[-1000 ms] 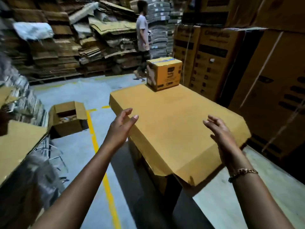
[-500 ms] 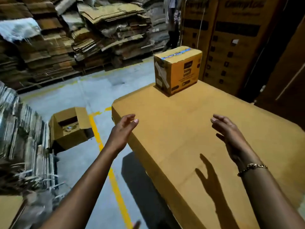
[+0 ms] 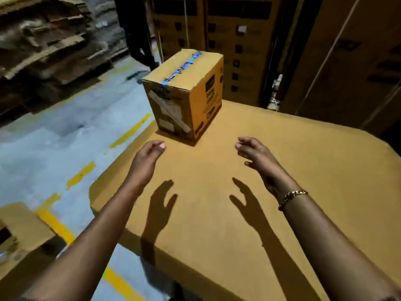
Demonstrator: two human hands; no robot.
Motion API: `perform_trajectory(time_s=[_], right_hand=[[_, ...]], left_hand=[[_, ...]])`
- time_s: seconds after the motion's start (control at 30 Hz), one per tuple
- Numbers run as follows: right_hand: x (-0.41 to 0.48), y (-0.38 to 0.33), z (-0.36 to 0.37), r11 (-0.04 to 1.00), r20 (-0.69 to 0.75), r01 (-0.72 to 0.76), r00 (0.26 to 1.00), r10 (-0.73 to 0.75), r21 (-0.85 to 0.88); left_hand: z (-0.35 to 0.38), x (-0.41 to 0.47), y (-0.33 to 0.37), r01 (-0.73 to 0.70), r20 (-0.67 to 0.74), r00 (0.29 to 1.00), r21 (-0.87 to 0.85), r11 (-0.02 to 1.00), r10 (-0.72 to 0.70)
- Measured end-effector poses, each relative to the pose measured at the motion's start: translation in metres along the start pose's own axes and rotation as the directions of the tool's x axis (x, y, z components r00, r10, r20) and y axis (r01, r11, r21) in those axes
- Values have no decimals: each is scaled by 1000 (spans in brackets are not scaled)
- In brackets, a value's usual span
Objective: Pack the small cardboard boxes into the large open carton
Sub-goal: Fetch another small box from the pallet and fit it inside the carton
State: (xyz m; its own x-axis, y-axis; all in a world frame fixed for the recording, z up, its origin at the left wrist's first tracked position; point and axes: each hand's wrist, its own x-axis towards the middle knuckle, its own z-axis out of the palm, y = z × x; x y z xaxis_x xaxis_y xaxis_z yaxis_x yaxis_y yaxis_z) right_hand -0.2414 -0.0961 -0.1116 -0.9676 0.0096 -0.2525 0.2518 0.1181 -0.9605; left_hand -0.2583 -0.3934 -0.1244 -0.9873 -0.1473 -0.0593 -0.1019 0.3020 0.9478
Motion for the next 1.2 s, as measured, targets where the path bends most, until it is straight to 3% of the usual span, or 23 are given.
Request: perform_trajectory(time_s=[0.33,0.43,0.6,0.7,0.87,1.07,1.2], right_hand=[[118,-74,106,993,-184,-95,977,105,63],[149,-98,120,989,-234,-113,963,131,92],[175,-116,147,989,-156,-133,977,143,70],[174,-107,149,994,-135,-77,987,88,82],[113,-79,114,997,-297,-75,951,81,31],[-4,-40,52,992,-547,-116,828,123,48],[-84,-23,19,981,-616,-192,773,155,6]], left_hand=[[-73,198,28,-62,61,996,-45,997,65],[-74,246,45,-1,121,993,-81,997,10],[-64,288,45,183,295,945,-117,976,-142],[-55,279,37,176,369,921,-115,978,-122],[-30,219,27,66,453,891,-101,993,-14],[0,102,32,26,615,788,-99,995,40],[11,38,43,14,683,730,-51,999,25]])
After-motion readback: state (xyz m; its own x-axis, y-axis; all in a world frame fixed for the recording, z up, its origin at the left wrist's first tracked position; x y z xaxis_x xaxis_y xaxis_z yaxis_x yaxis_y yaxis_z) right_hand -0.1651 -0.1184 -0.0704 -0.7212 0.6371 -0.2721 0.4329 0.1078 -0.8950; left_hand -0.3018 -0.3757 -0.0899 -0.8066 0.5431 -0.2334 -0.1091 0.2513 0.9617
